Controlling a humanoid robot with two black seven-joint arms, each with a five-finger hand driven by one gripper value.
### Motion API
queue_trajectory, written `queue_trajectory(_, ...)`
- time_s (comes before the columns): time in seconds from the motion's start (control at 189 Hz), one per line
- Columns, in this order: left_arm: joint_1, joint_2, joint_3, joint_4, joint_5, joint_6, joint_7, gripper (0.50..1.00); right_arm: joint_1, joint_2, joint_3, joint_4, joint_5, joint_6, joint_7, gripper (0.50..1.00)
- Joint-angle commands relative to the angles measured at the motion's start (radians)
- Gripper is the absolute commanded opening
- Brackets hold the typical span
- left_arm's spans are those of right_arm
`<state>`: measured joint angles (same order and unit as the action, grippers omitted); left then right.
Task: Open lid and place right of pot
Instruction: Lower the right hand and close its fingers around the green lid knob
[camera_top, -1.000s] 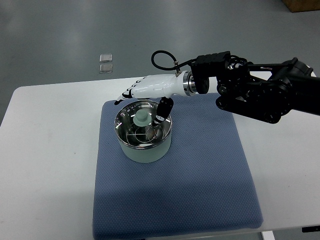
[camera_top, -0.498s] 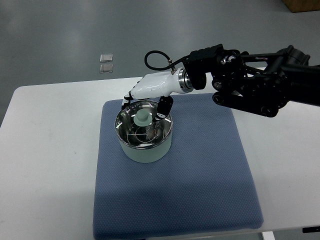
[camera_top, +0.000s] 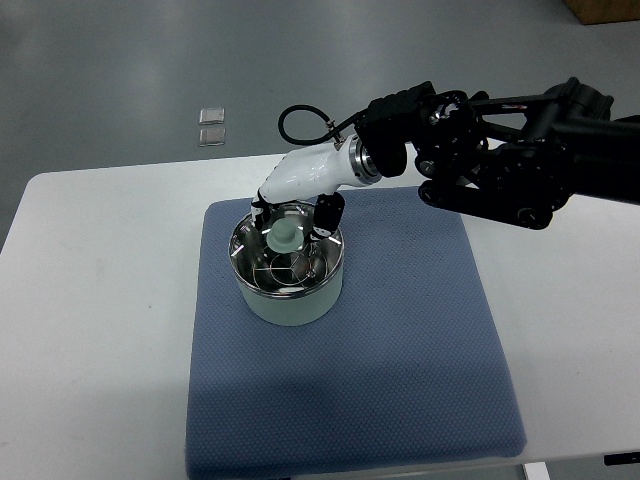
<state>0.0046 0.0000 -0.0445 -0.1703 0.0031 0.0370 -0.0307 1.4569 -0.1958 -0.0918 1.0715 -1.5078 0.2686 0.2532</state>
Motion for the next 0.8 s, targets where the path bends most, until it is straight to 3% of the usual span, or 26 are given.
queue_trajectory(0.0, 0.0, 0.0, 0.0, 0.0, 0.0, 0.0, 0.0, 1.0, -0.001, 0.012, -0.002, -0.001, 0.001, 0.0, -0.002, 0.711)
queue_trajectory(0.794, 0.0, 0.0, 0.0, 0.0, 0.0, 0.0, 0.0, 1.0, 0.0, 0.025, -0.002, -0.025, -0.003, 0.0, -0.015, 0.672)
